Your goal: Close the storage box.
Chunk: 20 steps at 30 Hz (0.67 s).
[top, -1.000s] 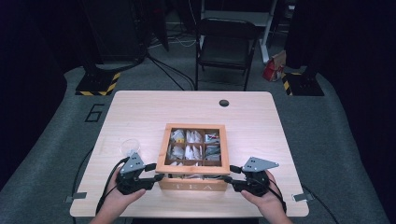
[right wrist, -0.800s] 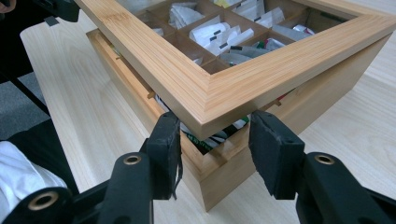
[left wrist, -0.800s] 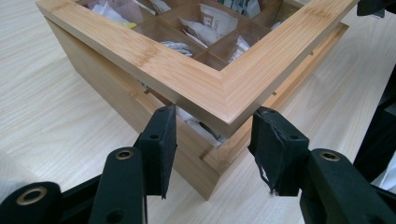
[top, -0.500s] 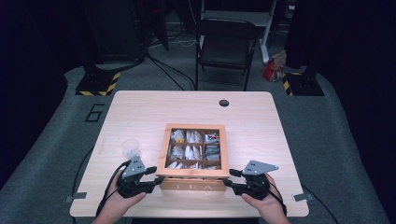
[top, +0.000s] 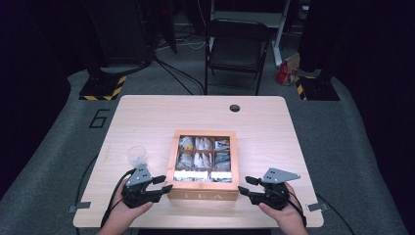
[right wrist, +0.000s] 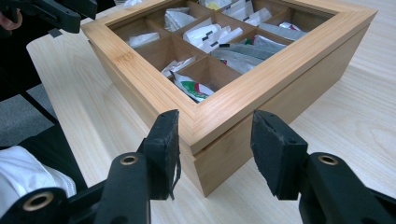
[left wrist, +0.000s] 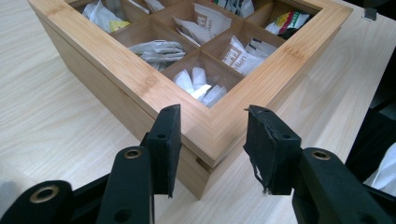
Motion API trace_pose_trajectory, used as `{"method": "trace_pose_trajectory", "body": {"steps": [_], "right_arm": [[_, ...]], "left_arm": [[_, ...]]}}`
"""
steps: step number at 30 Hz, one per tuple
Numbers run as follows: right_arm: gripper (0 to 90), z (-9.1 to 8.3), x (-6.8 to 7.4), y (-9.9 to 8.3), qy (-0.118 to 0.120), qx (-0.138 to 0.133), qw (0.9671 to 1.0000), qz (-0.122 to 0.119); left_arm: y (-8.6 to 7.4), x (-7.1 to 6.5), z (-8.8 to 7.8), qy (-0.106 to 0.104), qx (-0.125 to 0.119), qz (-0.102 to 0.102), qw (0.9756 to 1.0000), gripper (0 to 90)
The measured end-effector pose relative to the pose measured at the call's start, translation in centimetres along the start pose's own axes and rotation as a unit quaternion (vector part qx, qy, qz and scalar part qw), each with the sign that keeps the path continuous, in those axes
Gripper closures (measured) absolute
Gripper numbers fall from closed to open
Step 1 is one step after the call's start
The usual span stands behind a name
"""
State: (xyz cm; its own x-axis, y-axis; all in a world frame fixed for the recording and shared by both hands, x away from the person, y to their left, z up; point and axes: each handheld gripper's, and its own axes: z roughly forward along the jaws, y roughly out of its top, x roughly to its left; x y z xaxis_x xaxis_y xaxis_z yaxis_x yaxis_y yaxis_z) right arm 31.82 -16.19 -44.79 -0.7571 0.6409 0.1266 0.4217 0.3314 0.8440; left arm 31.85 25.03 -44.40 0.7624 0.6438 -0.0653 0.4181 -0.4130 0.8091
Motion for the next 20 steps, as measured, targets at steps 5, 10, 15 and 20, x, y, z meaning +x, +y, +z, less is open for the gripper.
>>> {"method": "trace_pose_trajectory", "body": {"steps": [5,10,15,20], "right_arm": [[49.2,0.0,-0.4,0.0,-0.011,-0.003,0.9999,0.004],[47.4,0.0,-1.1,-0.3,-0.036,-0.002,0.9993,0.008],[45.8,0.2,-1.9,-1.0,-0.054,0.001,0.9983,0.021],[41.5,0.3,-2.6,-1.6,-0.074,-0.001,0.9968,0.03]], "left_arm": [[0.0,0.3,-0.2,0.004,-0.003,-0.006,1.0,51.8],[-0.4,1.3,-0.8,0.017,-0.015,-0.028,0.9994,49.7],[-0.6,1.9,-1.0,0.022,-0.016,-0.033,0.9991,47.8],[-0.7,2.1,-1.1,0.032,-0.023,-0.035,0.9986,46.0]]}}
